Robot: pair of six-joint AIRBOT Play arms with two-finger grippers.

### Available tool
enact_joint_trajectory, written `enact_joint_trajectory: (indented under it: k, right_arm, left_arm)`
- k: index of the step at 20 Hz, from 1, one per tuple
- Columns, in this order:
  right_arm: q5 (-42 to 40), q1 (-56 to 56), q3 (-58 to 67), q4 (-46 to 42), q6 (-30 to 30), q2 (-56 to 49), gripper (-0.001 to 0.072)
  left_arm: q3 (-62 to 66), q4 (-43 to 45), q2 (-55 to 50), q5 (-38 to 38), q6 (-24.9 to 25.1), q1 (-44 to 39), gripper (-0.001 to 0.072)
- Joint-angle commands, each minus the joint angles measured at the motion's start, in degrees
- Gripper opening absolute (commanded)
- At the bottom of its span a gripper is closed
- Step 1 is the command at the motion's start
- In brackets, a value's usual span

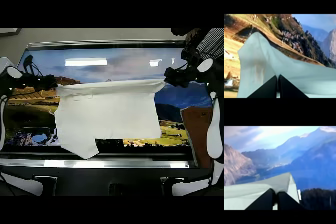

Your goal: Fold the clothes and pants, and hang the long-sleeved shirts on hangers.

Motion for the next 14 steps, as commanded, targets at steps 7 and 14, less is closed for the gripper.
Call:
enact_joint_trajectory:
  k: [7, 14]
  right_arm:
    - [10.67, 0.00, 0.07, -1.84, 0.35, -3.76, 0.0030]
    - [18.29, 0.00, 0.07, -3.54, 1.31, -9.01, 0.0030]
  left_arm:
    - [3.28, 1.86, -4.24, -14.78, 0.42, -0.68, 0.0018]
    - [3.26, 5.68, -5.68, -22.40, 0.44, -0.79, 0.0018]
